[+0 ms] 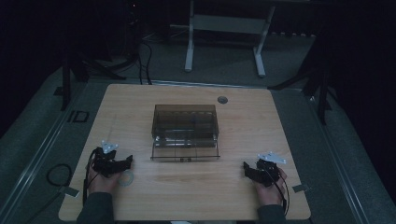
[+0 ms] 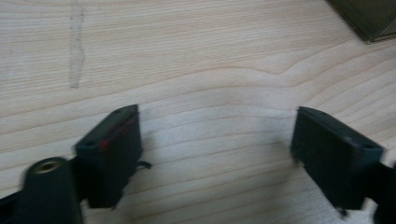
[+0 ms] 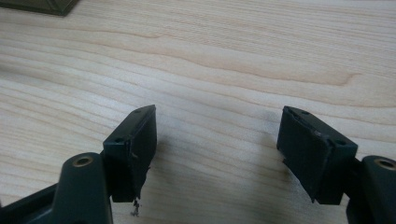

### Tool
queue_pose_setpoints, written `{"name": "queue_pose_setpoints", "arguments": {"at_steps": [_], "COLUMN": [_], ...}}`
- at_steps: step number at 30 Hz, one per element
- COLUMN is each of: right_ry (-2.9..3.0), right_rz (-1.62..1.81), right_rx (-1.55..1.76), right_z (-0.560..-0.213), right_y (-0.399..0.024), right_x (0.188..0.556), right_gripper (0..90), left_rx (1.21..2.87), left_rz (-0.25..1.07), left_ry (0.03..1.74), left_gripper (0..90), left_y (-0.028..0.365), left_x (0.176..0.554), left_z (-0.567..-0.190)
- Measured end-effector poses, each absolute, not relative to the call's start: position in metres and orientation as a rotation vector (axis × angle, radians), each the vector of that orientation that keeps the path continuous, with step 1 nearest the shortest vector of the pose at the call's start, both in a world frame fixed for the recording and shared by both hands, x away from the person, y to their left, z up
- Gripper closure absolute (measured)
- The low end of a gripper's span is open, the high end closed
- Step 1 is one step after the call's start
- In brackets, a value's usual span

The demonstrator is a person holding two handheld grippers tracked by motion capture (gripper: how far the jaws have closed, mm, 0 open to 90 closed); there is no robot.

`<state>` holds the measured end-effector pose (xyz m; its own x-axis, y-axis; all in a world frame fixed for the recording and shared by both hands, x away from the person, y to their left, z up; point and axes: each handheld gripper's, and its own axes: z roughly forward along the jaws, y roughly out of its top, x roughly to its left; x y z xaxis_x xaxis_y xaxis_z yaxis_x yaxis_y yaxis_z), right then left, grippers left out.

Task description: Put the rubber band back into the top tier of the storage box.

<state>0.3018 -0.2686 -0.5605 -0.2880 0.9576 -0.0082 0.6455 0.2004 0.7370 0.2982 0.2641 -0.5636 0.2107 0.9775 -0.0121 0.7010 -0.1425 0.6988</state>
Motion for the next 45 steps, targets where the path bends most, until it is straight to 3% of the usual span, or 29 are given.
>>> {"name": "queue_pose_setpoints", "arguments": {"at_steps": [11,19,45], "right_ry": [2.011,2.017,2.018], "right_rz": [0.876,0.876,0.876], "right_rx": [1.488,1.484,1.482], "right_z": [-0.561,-0.561,-0.561], "right_y": [-0.269,-0.268,-0.268], "right_x": [0.302,0.302,0.302], "right_gripper": [28.0,27.1,27.1], "left_rx": [1.939,1.956,2.050], "left_rz": [0.587,0.549,0.453], "left_ry": [1.591,1.641,1.552], "left_gripper": [33.3,50.8,59.0], "left_y": [0.265,0.265,0.262], "left_x": [0.300,0.298,0.291], "left_z": [-0.557,-0.547,-0.518]}}
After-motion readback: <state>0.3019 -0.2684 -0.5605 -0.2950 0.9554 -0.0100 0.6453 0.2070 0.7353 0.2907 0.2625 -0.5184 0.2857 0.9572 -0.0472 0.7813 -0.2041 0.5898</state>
